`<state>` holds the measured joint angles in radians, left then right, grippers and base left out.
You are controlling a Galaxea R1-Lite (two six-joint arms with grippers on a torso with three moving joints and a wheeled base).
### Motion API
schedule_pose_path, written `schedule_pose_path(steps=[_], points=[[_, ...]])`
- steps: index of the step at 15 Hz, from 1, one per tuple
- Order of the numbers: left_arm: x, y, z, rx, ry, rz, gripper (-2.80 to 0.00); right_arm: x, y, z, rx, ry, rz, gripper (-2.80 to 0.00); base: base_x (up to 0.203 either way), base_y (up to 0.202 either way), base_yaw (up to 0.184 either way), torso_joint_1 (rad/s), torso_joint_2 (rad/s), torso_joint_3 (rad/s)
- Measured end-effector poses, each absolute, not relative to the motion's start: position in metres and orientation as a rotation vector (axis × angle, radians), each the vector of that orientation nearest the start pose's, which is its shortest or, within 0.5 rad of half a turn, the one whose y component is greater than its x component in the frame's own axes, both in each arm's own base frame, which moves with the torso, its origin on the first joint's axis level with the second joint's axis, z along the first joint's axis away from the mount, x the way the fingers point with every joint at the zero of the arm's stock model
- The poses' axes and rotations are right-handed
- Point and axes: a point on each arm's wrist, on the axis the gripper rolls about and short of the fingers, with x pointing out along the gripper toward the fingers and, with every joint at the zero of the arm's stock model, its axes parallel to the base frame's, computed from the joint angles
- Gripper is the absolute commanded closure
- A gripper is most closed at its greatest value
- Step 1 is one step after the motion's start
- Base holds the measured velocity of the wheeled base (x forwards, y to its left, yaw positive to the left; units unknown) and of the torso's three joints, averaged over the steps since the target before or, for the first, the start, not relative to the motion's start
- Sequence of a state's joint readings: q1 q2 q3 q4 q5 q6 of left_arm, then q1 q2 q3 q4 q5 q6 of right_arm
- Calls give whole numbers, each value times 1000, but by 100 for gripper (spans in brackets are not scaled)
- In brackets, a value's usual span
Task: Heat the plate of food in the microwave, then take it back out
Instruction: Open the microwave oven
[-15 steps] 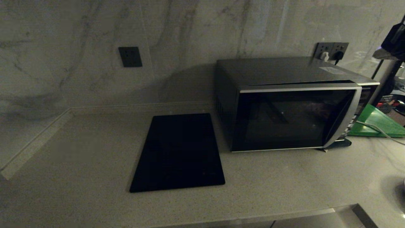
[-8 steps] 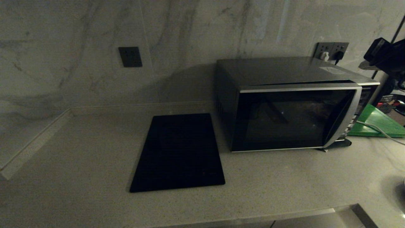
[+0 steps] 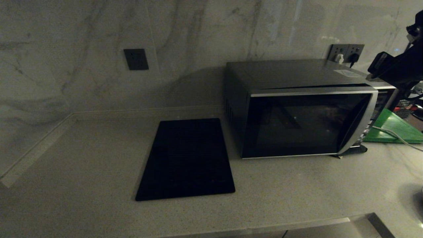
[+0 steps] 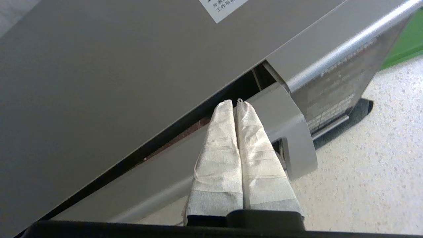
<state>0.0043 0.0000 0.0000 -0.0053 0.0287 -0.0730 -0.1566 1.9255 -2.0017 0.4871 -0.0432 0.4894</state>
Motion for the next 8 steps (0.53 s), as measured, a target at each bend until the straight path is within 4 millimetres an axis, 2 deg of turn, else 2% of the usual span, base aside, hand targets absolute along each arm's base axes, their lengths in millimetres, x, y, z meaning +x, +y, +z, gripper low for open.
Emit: schedule_pose_path(steps=[4,8], points=[[-23,1,76,-73,-7,32,0,372,-60,329,487,286,-307,0,0,0,0,0,0,0],[-23,1,76,-73,-7,33,0,382,-62,320,481,295,-317,0,0,0,0,0,0,0]])
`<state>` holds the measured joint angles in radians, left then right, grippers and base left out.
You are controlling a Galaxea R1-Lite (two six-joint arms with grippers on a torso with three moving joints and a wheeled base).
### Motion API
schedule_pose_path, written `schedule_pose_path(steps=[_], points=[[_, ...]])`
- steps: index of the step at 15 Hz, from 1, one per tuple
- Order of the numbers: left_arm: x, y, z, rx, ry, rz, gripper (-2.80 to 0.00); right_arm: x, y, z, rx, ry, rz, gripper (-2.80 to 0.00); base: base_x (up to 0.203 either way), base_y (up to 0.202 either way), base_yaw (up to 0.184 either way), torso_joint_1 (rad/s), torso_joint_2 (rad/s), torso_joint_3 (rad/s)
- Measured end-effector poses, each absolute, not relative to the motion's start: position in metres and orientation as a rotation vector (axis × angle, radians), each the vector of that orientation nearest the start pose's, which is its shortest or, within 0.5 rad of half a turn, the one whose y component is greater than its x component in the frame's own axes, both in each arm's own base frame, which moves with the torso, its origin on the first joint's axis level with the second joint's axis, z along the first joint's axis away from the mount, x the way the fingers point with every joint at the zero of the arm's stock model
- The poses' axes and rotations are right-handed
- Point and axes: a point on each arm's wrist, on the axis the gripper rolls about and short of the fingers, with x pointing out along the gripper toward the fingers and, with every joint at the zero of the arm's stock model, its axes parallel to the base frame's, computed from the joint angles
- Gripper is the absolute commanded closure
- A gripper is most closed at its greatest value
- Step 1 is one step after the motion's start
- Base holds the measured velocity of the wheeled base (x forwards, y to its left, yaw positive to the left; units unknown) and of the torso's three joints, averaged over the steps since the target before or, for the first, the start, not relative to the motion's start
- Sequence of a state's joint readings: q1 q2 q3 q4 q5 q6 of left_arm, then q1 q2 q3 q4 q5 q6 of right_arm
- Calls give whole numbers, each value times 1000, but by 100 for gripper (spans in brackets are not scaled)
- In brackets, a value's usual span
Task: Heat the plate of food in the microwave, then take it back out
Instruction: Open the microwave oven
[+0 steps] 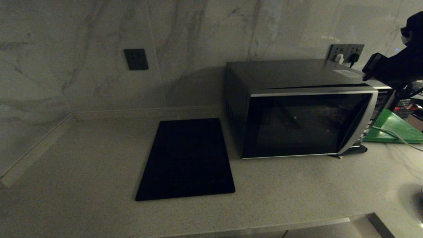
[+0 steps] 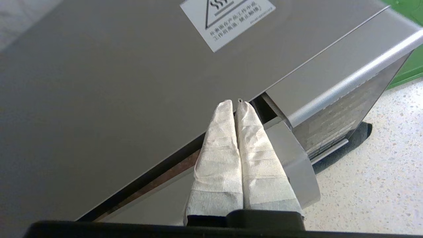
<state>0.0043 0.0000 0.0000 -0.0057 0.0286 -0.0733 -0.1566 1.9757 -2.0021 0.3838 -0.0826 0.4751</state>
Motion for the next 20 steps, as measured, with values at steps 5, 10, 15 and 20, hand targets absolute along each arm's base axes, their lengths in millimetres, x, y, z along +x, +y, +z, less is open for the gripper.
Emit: schedule_pose_path(steps=[5,10,15,20], points=[[-23,1,76,-73,-7,33,0,393,-64,310,476,297,-316,0,0,0,0,0,0,0],[-23,1,76,-73,-7,33,0,398,-65,306,474,294,-316,0,0,0,0,0,0,0],[-23,1,76,-73,-7,32,0,400,-65,304,471,296,-338,0,0,0,0,0,0,0],[-23,1,76,-73,-7,32,0,400,-66,301,470,305,-349,0,0,0,0,0,0,0]])
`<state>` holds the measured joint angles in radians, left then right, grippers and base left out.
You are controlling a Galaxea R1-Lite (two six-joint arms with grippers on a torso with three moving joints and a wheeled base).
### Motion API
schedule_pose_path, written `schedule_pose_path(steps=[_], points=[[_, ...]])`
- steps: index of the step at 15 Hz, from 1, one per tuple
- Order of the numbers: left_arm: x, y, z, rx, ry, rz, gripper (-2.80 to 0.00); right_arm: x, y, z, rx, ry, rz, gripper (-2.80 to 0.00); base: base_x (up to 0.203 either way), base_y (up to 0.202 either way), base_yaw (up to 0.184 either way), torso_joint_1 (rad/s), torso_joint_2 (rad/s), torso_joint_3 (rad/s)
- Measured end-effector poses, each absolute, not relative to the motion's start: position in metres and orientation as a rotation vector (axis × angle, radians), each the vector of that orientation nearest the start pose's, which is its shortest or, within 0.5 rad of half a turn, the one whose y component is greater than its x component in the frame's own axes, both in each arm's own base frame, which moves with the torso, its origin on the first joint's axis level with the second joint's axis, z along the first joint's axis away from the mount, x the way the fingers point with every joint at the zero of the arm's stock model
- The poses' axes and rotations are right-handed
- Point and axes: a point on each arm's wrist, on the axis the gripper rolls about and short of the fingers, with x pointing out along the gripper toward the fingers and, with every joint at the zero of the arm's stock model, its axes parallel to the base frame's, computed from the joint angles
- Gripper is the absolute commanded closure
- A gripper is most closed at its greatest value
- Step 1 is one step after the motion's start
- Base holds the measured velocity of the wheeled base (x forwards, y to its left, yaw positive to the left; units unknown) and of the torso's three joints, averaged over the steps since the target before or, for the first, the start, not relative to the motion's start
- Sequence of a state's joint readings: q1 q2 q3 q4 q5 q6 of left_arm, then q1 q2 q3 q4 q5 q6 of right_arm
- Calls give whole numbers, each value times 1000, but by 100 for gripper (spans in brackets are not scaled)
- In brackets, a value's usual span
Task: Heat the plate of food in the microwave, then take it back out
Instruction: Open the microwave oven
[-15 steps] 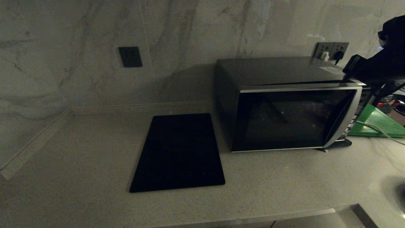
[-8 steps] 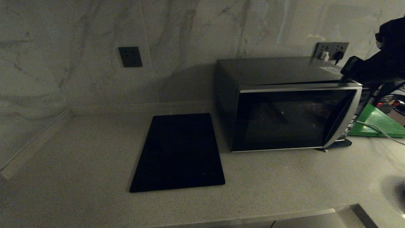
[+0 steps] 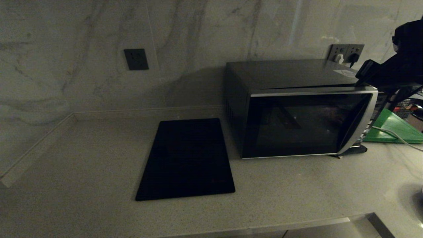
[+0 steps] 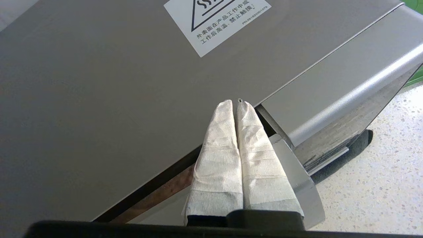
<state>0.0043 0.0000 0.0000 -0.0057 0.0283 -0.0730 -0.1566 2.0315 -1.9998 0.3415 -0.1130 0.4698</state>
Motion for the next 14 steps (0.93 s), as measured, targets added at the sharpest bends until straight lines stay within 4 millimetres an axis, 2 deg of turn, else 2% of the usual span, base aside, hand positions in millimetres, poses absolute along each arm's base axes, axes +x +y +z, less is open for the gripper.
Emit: schedule_pose_path(steps=[5,14], points=[[-23,1,76,-73,-6,32,0,395,-65,300,472,345,-364,0,0,0,0,0,0,0],[-23,1,76,-73,-6,32,0,367,-60,310,479,417,-367,0,0,0,0,0,0,0]])
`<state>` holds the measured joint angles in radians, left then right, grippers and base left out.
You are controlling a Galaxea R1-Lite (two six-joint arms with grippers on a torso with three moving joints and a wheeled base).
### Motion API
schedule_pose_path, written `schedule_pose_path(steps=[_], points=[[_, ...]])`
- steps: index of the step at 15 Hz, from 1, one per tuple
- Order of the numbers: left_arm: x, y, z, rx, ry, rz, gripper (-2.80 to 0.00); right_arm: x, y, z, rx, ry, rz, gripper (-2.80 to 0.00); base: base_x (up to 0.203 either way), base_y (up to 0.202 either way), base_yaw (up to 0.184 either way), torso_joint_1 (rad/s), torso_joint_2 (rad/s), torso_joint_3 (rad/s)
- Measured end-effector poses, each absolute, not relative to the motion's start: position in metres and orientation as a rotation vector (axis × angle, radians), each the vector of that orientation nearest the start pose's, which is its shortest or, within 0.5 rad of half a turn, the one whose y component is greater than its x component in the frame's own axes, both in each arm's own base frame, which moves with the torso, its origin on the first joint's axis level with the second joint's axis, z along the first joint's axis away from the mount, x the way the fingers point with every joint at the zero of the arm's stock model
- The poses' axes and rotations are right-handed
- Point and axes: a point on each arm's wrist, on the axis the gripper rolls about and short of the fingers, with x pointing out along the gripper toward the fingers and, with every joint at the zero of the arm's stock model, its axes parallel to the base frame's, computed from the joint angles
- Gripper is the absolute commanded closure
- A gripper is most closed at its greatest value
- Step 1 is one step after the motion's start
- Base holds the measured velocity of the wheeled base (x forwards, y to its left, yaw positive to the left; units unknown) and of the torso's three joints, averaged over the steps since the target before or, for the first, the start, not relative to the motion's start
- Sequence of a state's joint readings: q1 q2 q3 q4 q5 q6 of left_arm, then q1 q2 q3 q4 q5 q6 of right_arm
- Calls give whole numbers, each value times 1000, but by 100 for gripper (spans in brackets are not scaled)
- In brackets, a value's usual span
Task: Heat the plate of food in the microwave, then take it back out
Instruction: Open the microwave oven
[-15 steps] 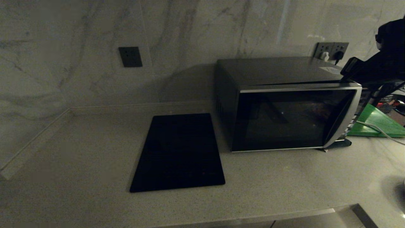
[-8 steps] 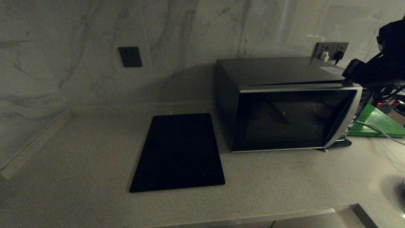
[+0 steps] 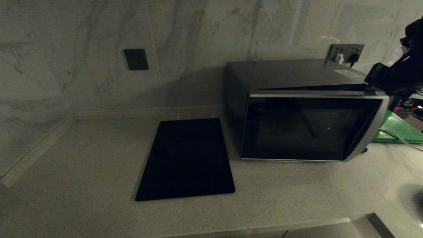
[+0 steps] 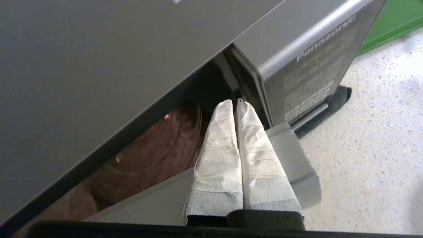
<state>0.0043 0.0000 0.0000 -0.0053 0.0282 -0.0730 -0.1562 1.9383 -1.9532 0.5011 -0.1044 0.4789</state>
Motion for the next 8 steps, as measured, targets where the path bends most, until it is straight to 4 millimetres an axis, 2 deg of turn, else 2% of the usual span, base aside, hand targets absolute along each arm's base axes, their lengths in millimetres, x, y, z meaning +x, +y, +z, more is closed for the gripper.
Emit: schedule_pose_path(steps=[4,8], points=[[-23,1,76,-73,-7,32,0,353,-56,321,475,395,-354,0,0,0,0,0,0,0],[-23,1,76,-73,-7,32,0,344,-52,322,469,403,-350,0,0,0,0,0,0,0]])
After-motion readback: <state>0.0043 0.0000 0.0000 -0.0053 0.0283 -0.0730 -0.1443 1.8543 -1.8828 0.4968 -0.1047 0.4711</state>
